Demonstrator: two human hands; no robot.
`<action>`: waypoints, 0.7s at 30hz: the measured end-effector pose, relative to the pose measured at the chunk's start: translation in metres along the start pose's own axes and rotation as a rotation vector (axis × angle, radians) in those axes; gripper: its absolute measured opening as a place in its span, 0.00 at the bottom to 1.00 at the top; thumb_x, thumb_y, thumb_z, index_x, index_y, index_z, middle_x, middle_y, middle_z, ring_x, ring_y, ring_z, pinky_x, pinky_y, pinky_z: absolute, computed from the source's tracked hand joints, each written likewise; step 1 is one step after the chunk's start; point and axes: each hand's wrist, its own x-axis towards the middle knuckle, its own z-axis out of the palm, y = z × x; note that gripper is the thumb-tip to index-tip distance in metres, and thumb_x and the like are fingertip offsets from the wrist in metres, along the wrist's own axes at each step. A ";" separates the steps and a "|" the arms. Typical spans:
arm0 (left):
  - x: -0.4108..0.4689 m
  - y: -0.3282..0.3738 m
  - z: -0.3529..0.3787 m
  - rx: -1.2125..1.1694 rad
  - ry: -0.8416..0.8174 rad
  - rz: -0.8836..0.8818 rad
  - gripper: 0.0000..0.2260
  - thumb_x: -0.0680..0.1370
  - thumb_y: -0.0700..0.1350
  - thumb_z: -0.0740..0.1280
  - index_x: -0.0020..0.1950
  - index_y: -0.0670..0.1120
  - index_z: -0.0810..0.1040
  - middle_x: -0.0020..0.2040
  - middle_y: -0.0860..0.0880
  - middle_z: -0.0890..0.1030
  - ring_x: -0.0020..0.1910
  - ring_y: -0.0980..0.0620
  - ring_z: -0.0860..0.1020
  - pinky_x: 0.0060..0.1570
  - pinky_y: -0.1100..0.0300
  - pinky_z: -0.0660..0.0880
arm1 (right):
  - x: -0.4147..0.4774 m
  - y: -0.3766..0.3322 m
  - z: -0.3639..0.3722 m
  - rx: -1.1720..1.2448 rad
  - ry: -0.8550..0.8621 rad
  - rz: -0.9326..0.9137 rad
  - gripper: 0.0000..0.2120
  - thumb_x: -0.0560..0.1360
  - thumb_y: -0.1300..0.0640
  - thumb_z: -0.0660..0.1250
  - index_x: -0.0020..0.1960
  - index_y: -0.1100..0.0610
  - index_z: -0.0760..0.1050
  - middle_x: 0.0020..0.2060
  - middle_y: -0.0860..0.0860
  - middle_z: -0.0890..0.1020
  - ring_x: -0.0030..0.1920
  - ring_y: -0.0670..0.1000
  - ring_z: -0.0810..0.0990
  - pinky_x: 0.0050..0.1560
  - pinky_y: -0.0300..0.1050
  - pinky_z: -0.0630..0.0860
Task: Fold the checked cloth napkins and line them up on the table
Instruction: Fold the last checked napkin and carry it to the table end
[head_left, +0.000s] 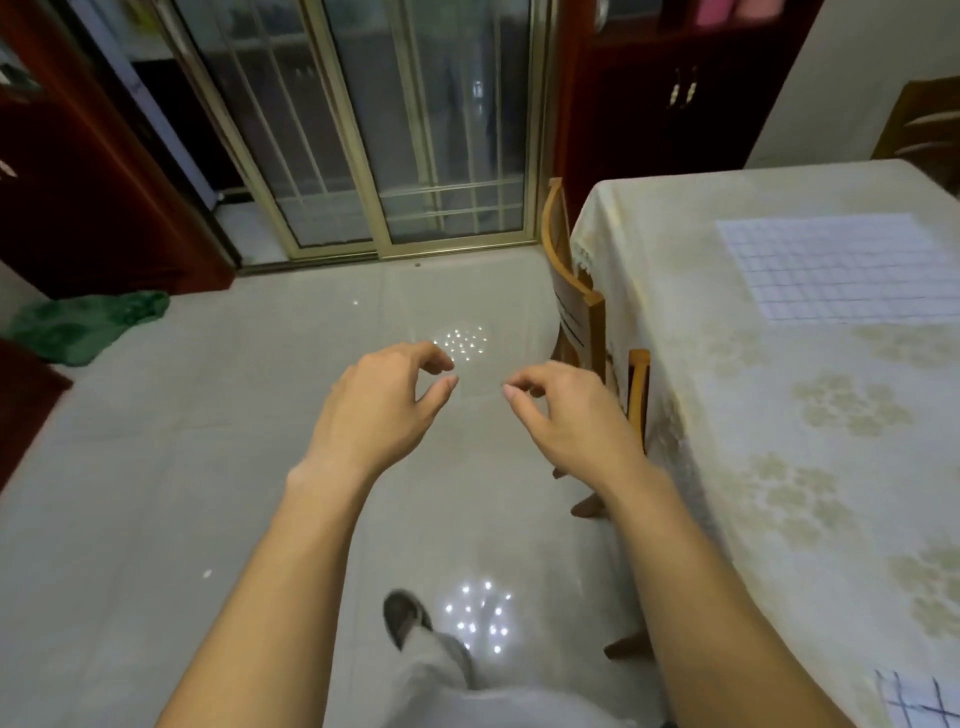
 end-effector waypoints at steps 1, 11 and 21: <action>0.020 -0.006 0.004 -0.025 0.010 0.010 0.08 0.82 0.56 0.65 0.58 0.57 0.79 0.55 0.61 0.82 0.54 0.55 0.80 0.52 0.52 0.78 | 0.014 0.005 0.003 -0.022 -0.002 0.015 0.12 0.82 0.49 0.64 0.59 0.52 0.82 0.51 0.45 0.83 0.51 0.43 0.79 0.54 0.42 0.77; 0.237 -0.088 -0.013 -0.168 0.008 0.139 0.06 0.82 0.53 0.65 0.54 0.55 0.80 0.52 0.59 0.83 0.53 0.56 0.80 0.48 0.54 0.78 | 0.221 0.010 0.009 -0.174 0.145 0.152 0.11 0.81 0.49 0.64 0.58 0.51 0.82 0.52 0.45 0.84 0.54 0.47 0.80 0.54 0.42 0.75; 0.399 -0.147 -0.020 -0.147 -0.107 0.197 0.08 0.83 0.54 0.65 0.59 0.55 0.80 0.55 0.59 0.82 0.54 0.57 0.79 0.48 0.59 0.74 | 0.372 0.019 0.028 -0.232 0.214 0.242 0.10 0.82 0.50 0.63 0.57 0.49 0.81 0.52 0.44 0.83 0.55 0.47 0.77 0.60 0.48 0.73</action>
